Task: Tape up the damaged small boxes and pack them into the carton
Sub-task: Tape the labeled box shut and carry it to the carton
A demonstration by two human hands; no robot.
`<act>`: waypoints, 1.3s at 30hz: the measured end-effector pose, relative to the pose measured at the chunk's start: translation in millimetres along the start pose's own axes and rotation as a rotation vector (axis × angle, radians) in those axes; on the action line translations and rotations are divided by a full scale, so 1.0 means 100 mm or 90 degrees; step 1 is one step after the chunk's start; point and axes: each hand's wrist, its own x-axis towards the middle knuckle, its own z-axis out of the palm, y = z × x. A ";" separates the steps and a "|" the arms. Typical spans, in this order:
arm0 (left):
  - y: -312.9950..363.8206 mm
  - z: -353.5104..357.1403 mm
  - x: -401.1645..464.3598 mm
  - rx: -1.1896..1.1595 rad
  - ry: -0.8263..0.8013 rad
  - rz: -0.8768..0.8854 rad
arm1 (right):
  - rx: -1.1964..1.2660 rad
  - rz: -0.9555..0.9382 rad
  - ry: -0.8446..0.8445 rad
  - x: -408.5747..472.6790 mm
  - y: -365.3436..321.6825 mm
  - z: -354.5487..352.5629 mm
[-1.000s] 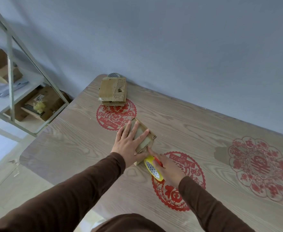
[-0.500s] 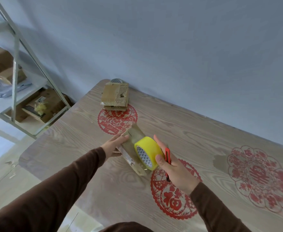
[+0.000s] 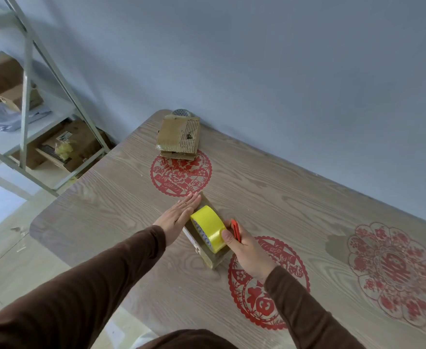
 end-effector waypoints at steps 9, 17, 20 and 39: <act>0.04 0.07 0.00 0.299 -0.086 -0.004 | -0.070 -0.037 0.053 -0.35 -0.18 -0.08; 0.02 0.15 -0.01 0.429 -0.064 -0.005 | -0.304 0.159 -0.020 -0.56 0.24 -0.16; 0.06 0.13 0.01 0.446 -0.079 -0.002 | -0.342 0.170 -0.036 -0.49 0.41 -0.15; 0.48 0.63 -0.24 0.442 -0.064 -0.033 | -0.206 0.164 -0.027 -0.45 0.65 0.01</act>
